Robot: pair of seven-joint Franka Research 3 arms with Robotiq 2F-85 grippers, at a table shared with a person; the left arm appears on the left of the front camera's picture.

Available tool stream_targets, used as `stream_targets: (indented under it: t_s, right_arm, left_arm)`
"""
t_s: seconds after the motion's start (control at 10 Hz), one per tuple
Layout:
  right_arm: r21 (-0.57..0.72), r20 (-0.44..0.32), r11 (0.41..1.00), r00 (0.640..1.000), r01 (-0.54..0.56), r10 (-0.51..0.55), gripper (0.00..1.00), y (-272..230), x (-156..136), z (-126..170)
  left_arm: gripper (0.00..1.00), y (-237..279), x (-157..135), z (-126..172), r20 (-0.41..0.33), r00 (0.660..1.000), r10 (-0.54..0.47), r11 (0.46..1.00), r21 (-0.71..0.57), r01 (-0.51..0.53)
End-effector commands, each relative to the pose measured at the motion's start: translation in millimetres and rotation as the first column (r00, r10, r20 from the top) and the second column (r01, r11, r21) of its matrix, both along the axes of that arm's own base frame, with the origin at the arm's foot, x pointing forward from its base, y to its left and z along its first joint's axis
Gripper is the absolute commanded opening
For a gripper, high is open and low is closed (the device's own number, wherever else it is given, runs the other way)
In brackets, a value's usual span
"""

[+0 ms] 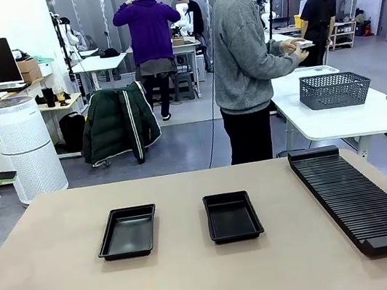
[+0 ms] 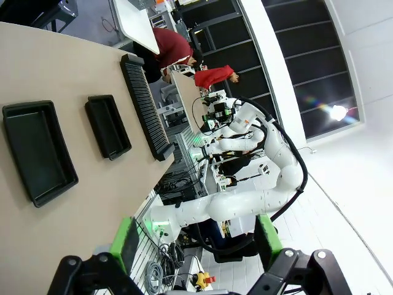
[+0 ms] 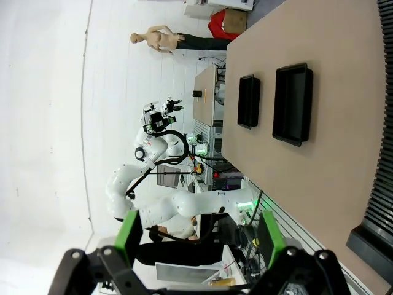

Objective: Inspect and transfer BCBs to ESD trays.
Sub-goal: Pick up the Blank PCB from the PCB Rack and place it in the left ESD tray.

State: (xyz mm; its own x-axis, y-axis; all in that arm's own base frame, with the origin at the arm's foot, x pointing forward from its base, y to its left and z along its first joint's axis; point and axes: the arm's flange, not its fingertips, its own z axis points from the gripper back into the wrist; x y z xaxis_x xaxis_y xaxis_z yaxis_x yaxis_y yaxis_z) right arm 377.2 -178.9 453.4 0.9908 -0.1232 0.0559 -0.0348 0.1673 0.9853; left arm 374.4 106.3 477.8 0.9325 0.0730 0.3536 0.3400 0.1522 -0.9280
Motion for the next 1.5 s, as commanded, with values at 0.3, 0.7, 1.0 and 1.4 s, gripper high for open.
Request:
stream_targets:
  t_s: [0.3, 0.7, 1.0, 1.4]
  right_arm:
    - [-0.001, 0.009, 1.0, 1.0, -0.004, 0.004, 1.0, 0.8, 0.8, -0.6]
    - [-0.001, 0.009, 1.0, 1.0, -0.004, 0.004, 1.0, 0.8, 0.8, -0.6]
    - [-0.001, 0.009, 1.0, 1.0, -0.004, 0.004, 1.0, 0.8, 0.8, -0.6]
    - [-0.001, 0.009, 1.0, 1.0, -0.004, 0.004, 1.0, 0.8, 0.8, -0.6]
  left_arm:
    - [1.0, 0.2, -0.2, 0.3, 0.001, 1.0, 0.001, 1.0, 0.0, -0.001]
    - [1.0, 0.2, -0.2, 0.3, 0.001, 1.0, 0.001, 1.0, 0.0, -0.001]
    - [1.0, 0.2, -0.2, 0.3, 0.001, 1.0, 0.001, 1.0, 0.0, -0.001]
    - [1.0, 0.2, -0.2, 0.3, 0.001, 1.0, 0.001, 1.0, 0.0, -0.001]
